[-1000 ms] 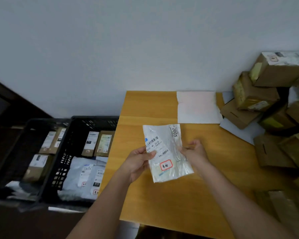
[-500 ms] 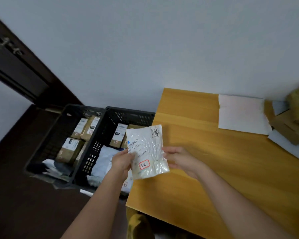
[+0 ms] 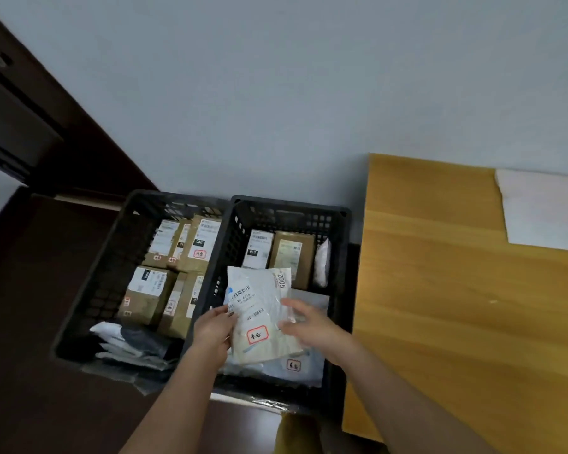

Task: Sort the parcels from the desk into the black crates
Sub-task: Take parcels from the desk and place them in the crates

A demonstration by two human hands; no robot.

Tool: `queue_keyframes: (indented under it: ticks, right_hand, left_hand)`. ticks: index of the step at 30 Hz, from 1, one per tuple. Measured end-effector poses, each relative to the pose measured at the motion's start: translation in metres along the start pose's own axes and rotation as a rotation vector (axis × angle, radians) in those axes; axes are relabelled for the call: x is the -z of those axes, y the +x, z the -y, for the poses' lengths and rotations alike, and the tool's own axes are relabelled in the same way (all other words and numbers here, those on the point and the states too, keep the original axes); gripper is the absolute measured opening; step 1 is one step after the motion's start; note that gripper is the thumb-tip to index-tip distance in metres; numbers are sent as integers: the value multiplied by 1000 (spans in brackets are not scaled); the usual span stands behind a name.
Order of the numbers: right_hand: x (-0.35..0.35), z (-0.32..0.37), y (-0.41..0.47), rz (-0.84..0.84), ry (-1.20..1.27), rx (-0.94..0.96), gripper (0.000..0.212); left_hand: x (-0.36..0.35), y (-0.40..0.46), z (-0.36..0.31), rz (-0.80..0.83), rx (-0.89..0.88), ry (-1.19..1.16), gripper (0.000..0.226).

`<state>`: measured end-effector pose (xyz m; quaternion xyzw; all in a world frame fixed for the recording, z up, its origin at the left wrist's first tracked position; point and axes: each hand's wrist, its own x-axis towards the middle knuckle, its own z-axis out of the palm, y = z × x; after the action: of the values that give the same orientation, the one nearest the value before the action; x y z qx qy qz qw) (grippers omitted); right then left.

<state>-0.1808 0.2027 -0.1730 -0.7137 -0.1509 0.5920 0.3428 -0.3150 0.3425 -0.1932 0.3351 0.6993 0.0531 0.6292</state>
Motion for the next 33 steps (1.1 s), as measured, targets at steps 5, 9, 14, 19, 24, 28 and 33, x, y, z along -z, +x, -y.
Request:
queue_keyframes:
  ticks: [5, 9, 14, 19, 24, 28, 33]
  right_hand:
    - [-24, -17, 25, -161, -74, -46, 44]
    - [-18, -33, 45, -291, -272, -51, 33]
    - [-8, -43, 81, -371, -453, -75, 31]
    - [8, -49, 128, -371, -557, -109, 13]
    - [28, -53, 183, -402, -565, -86, 26]
    - [39, -60, 228, -383, -565, -163, 42]
    - [36, -79, 255, -182, -647, -300, 76]
  left_hand:
    - [-12, 26, 3, 126, 19, 28, 19]
    - [-34, 43, 16, 165, 25, 39, 19]
    - [-60, 77, 27, 90, -66, 62, 22]
    - [-88, 119, 26, 209, -256, 294, 29]
    - [-133, 176, 23, 275, -455, 366, 30]
    - [-162, 232, 37, 414, -626, 732, 43]
    - [-171, 267, 47, 467, -772, 1005, 63]
